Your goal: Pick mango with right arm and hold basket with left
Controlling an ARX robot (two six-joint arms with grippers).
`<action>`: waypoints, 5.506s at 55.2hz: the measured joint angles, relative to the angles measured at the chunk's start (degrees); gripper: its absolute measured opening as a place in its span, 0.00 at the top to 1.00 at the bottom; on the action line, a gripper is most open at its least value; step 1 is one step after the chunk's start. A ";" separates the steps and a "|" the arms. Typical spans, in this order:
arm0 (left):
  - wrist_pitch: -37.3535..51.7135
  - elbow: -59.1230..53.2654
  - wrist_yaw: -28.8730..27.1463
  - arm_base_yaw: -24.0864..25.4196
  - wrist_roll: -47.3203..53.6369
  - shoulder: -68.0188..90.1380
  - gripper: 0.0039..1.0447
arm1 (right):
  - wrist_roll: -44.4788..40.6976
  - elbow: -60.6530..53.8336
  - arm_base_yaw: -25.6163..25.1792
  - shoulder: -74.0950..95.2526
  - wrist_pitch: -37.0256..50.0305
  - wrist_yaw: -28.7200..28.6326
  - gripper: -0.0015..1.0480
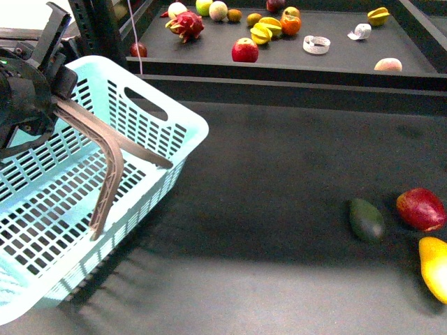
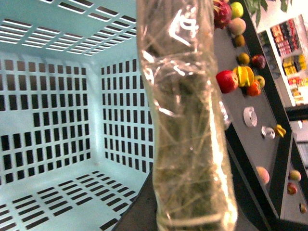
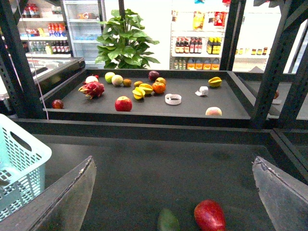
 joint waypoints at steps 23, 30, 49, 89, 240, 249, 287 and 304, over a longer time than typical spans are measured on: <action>13.05 -10.12 13.20 -12.94 26.53 -9.60 0.95 | 0.00 0.00 0.00 0.00 0.00 0.00 0.08; 13.07 -10.12 14.67 -16.52 29.03 -10.62 0.95 | 0.00 0.00 0.00 0.00 0.00 0.00 0.08; 14.21 -10.19 14.32 -23.26 28.48 -11.52 0.95 | 0.00 0.00 0.00 0.00 0.00 0.00 0.08; 14.86 -10.23 13.86 -24.17 28.15 -11.52 0.95 | 5.53 3.17 -13.14 30.69 12.37 -12.63 0.08; 14.86 -10.32 13.90 -24.17 27.98 -11.52 0.95 | 13.73 35.06 2.27 97.20 35.58 -18.91 0.39; 14.86 -10.32 13.70 -24.15 27.98 -11.52 0.95 | 14.58 37.29 12.46 89.70 32.20 -16.57 0.39; 14.82 -10.54 13.79 -24.20 28.39 -11.41 0.95 | 20.17 37.64 21.11 94.31 38.03 -1.16 0.08; 14.84 -10.80 13.53 -24.15 27.85 -11.41 0.95 | 16.13 20.39 14.08 71.63 34.29 4.11 0.08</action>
